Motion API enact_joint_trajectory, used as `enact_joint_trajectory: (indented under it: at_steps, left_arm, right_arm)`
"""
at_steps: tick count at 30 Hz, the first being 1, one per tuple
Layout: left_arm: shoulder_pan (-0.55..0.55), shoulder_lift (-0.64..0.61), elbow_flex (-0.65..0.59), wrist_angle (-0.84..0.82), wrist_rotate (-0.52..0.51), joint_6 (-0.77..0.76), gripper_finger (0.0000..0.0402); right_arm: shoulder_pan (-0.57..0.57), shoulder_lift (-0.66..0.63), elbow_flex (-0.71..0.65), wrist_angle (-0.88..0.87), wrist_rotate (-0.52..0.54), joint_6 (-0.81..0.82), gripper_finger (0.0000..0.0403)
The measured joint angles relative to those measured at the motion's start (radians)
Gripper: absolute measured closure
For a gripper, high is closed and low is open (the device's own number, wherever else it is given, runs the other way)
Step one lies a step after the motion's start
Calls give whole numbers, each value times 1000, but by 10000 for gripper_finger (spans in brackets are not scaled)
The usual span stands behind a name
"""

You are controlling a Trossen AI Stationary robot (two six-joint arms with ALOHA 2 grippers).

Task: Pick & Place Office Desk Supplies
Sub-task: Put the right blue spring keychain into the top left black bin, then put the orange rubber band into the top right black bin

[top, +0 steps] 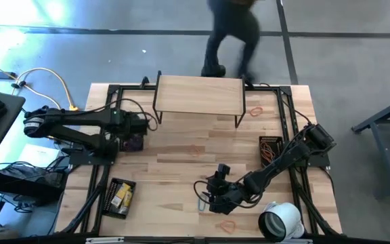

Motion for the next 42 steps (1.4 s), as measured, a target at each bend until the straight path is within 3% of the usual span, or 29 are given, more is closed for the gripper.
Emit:
enact_joint_trajectory:
  at_steps: [5,11,15,19,25,31,36,42]
  left_arm:
    - [59,0,-44,113,42,112,400]
    - [95,0,-45,104,44,99,388]
    - [94,0,-45,95,102,68,386]
    - [101,0,-45,78,77,112,386]
    - [136,0,-45,40,27,58,382]
    - [160,0,-45,39,54,34,337]
    - [171,0,-45,32,19,34,296]
    - [167,-5,-41,-7,19,32,287]
  right_arm:
    - [-2,0,0,8,0,-2,156]
    - [-6,0,0,8,2,-5,156]
    - [-10,0,0,8,2,-5,156]
    - [-10,0,0,16,1,-5,156]
    - [-10,0,0,15,0,-6,156]
    - [-10,0,0,9,0,-6,156]
    - [-10,0,0,10,0,-7,156]
    - [-14,0,0,16,5,-28,156]
